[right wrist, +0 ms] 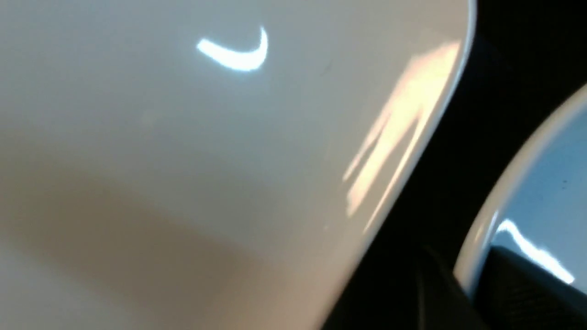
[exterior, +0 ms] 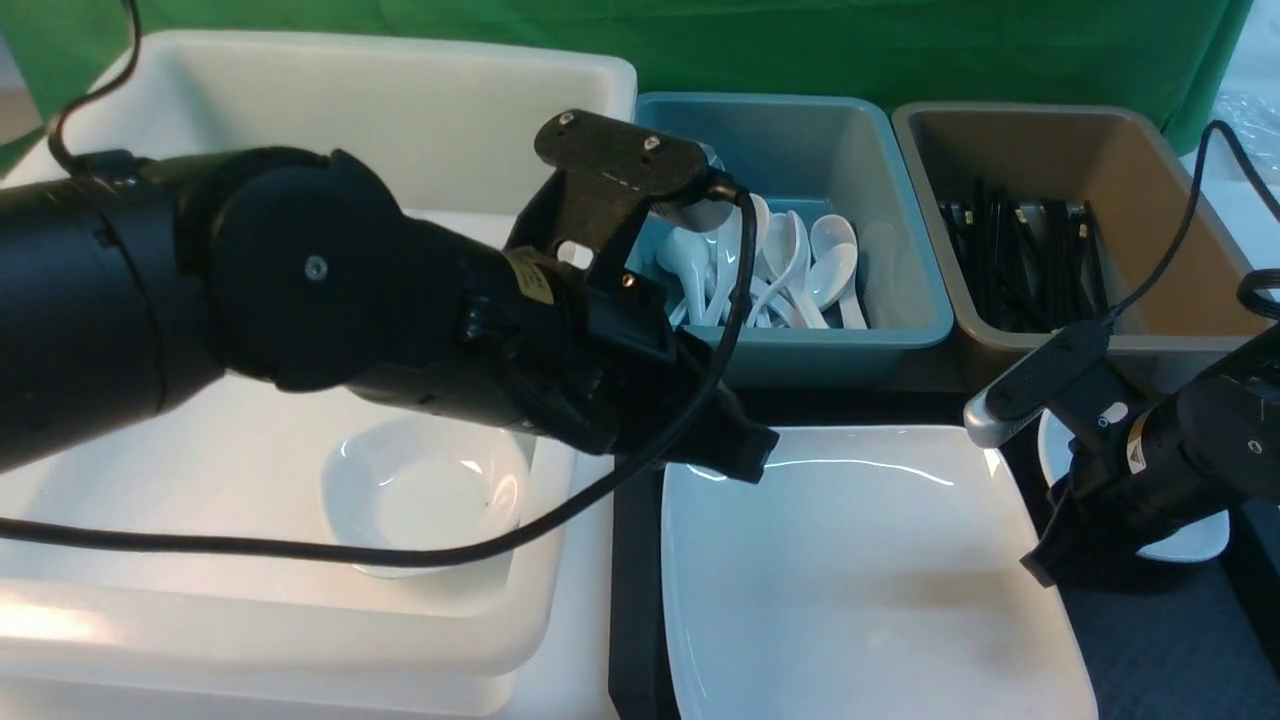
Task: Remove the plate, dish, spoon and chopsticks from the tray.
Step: Use the right arm to grab a small plate from the dinner plate, then use the right arm to put the small plate into the large storage box on the left
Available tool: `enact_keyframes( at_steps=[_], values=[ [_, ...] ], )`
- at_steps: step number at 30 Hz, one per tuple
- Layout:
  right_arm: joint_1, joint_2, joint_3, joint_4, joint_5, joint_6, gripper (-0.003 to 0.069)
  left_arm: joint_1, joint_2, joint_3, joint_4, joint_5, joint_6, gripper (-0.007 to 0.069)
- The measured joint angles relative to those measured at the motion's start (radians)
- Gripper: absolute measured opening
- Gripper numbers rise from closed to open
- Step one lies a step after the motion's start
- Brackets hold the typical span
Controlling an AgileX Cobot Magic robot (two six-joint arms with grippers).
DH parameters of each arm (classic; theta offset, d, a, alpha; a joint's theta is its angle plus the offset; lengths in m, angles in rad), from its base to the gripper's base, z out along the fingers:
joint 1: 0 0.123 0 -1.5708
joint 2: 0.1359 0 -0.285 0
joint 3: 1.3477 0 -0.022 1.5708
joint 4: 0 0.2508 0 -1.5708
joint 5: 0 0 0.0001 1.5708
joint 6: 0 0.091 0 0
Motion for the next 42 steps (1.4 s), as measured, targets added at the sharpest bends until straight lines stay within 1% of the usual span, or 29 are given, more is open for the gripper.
enact_keyframes(
  at_steps=[1,8,14,16,19,22,23,24,26,28,30,32,33,35,36,38,42],
  values=[
    [0.003,-0.004,-0.003,-0.001,0.007,0.0,0.0157,0.0,0.0,0.0,0.0,0.0,0.0,0.0003],
    [0.064,-0.135,-0.011,0.007,0.138,0.065,0.007,0.0,0.0,0.0,0.012,-0.003,0.0,0.0003],
    [0.082,-0.318,-0.017,0.04,0.23,0.135,0.0067,0.0,0.0,0.0,0.045,-0.009,-0.035,0.0003],
    [0.082,-0.382,-0.033,0.044,0.257,0.138,0.0067,0.0,0.0,-0.003,0.051,-0.011,-0.041,0.0003],
    [0.082,-0.452,-0.08,0.094,0.287,0.121,0.0067,0.002,0.0,-0.031,0.086,0.001,-0.051,0.0003],
    [0.082,-0.488,-0.139,0.264,0.298,0.005,0.0067,0.018,0.0,-0.088,0.131,0.033,-0.093,0.0003],
    [0.089,-0.492,-0.165,0.38,0.304,-0.079,0.0067,0.038,0.0,-0.116,0.152,0.06,-0.11,0.0003],
    [0.097,-0.492,-0.186,0.442,0.307,-0.125,0.0067,0.053,0.0,-0.14,0.163,0.078,-0.116,0.0003],
    [0.131,-0.485,-0.217,0.552,0.309,-0.208,0.0067,0.098,0.0,-0.174,0.178,0.119,-0.126,0.0003],
    [0.185,-0.463,-0.265,0.61,0.309,-0.255,0.0067,0.153,-0.006,-0.198,0.181,0.163,-0.131,0.0003],
    [0.264,-0.42,-0.321,0.63,0.302,-0.272,0.0067,0.231,-0.025,-0.204,0.184,0.196,-0.139,0.0003],
    [0.315,-0.382,-0.375,0.637,0.299,-0.281,0.0067,0.292,-0.046,-0.204,0.184,0.226,-0.145,0.0003],
    [0.364,-0.336,-0.427,0.64,0.297,-0.285,0.0067,0.346,-0.071,-0.204,0.187,0.243,-0.148,0.0003],
    [0.43,-0.263,-0.51,0.642,0.295,-0.286,0.0066,0.417,-0.113,-0.204,0.195,0.272,-0.152,0.0003],
    [0.436,-0.255,-0.519,0.643,0.294,-0.286,0.0066,0.424,-0.118,-0.204,0.196,0.272,-0.152,0.0003],
    [0.498,-0.167,-0.624,0.643,0.292,-0.289,0.0066,0.514,-0.18,-0.204,0.199,0.311,-0.154,0.0003],
    [0.591,0.012,-0.797,0.645,0.288,-0.302,0.0066,0.639,-0.271,-0.204,0.202,0.349,-0.169,0.0003]
  ],
)
